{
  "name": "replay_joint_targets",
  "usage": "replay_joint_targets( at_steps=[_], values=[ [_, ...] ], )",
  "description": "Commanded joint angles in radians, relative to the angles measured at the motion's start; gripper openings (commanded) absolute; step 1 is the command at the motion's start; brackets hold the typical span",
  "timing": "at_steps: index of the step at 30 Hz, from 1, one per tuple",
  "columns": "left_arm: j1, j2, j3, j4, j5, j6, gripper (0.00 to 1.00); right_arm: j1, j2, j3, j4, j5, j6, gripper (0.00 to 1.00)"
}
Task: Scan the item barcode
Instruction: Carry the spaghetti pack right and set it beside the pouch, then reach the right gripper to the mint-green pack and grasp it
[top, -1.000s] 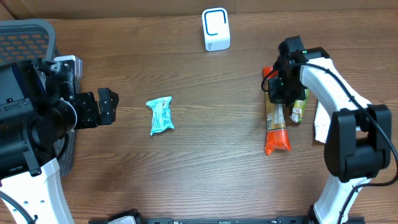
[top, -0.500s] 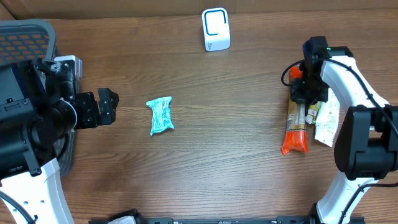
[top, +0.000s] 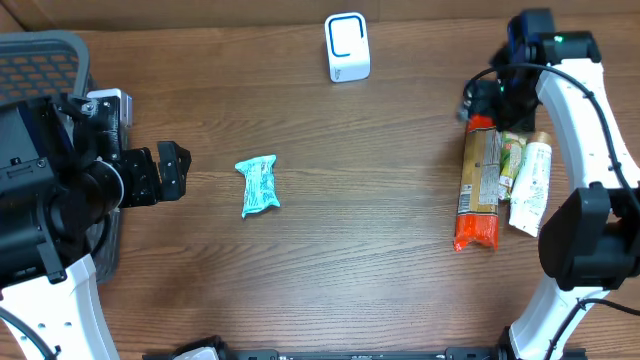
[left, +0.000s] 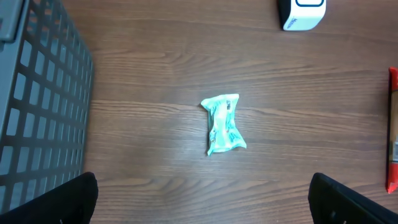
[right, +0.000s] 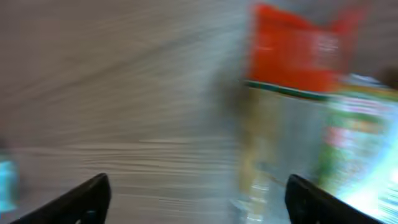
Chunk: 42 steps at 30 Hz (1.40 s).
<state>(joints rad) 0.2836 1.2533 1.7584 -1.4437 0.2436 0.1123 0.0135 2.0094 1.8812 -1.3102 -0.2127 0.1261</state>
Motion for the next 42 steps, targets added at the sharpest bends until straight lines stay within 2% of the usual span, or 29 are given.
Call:
replay_joint_targets(
  at_steps=[1, 10, 18, 29, 38, 42],
  values=[
    [0.004, 0.003, -0.004, 0.001, 0.009, 0.019, 1.0, 0.077, -0.013, -0.005, 0.065, -0.294, 0.001, 1.0],
    [0.004, 0.003, -0.004, 0.001, 0.009, 0.019, 1.0, 0.412, 0.084, -0.083, 0.319, -0.312, 0.07, 1.0],
    [0.004, 0.003, -0.004, 0.001, 0.009, 0.019, 1.0, 0.616, 0.182, -0.083, 0.534, -0.224, 0.144, 0.98],
    [0.004, 0.003, -0.004, 0.001, 0.009, 0.019, 1.0, 0.744, 0.311, -0.083, 0.632, -0.192, 0.144, 0.66],
    [0.004, 0.003, -0.004, 0.001, 0.009, 0.019, 1.0, 0.786, 0.325, -0.087, 0.557, -0.171, 0.193, 0.51],
    [0.004, 0.003, -0.004, 0.001, 0.009, 0.019, 1.0, 0.786, 0.325, -0.087, 0.554, -0.169, 0.201, 0.32]
  ],
)
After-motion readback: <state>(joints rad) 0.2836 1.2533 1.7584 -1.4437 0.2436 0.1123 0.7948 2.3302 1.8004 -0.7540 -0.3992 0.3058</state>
